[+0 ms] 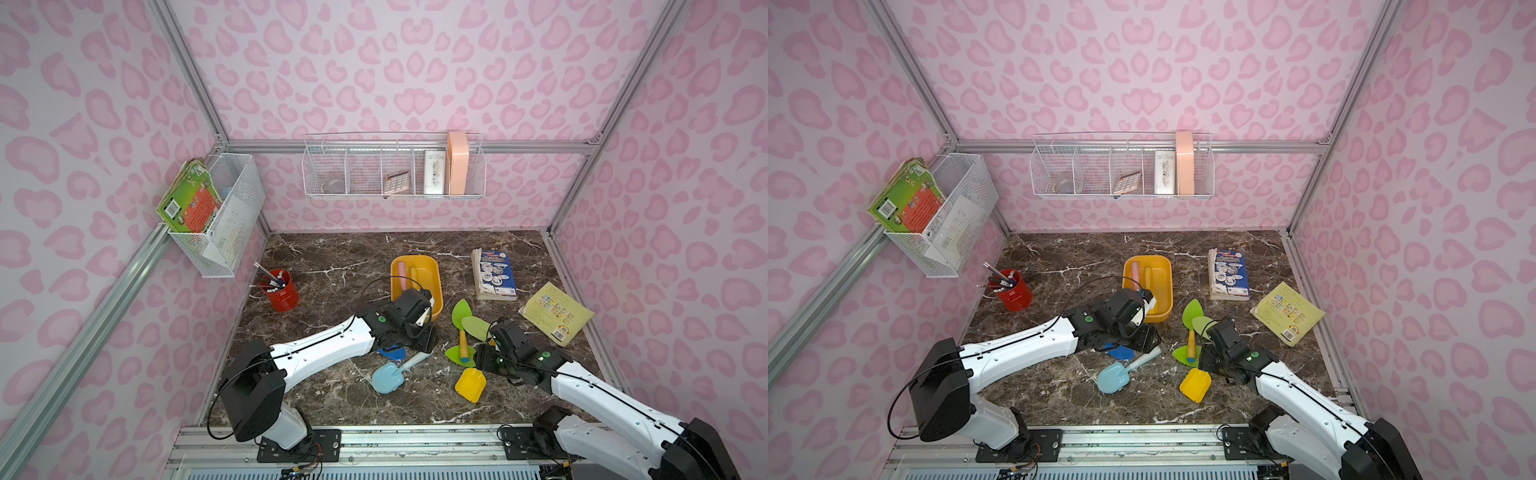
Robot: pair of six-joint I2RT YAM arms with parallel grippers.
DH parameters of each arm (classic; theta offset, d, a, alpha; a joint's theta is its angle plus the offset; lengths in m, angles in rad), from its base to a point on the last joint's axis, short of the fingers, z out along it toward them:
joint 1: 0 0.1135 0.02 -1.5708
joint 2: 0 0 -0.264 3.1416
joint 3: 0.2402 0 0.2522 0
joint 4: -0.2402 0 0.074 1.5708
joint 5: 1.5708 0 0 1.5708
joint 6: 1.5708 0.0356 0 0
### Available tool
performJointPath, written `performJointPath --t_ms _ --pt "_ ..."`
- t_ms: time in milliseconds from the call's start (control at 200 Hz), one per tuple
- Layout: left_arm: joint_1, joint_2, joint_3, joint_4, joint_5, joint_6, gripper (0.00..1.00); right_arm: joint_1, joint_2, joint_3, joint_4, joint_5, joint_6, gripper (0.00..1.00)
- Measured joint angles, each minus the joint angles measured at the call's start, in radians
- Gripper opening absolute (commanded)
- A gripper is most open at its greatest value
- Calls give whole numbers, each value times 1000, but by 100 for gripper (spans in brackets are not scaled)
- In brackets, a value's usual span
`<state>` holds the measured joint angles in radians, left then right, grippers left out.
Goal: Put the shovel into the storage box
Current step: Pick up the shovel from the center of the board.
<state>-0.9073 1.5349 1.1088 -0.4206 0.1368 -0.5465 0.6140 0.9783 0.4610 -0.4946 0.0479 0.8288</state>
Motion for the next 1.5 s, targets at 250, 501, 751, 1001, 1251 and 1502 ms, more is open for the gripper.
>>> performJointPath --t_ms 250,501,751,1001,1251,1502 --pt "0 -8 -11 0 -1 0 58 0 50 -11 39 19 30 55" --pt "0 -17 -34 0 -8 -2 58 0 109 -9 74 21 42 39" --pt "-1 -18 -45 5 -15 -5 58 -1 167 6 83 5 49 19" --pt "-1 -18 -52 10 -15 -8 58 -3 144 22 56 0 49 10" --pt "5 -18 -22 -25 -56 -55 61 -3 80 116 -8 33 26 10" --pt "47 -83 2 -112 -135 -85 63 -31 77 236 -40 64 -70 10"
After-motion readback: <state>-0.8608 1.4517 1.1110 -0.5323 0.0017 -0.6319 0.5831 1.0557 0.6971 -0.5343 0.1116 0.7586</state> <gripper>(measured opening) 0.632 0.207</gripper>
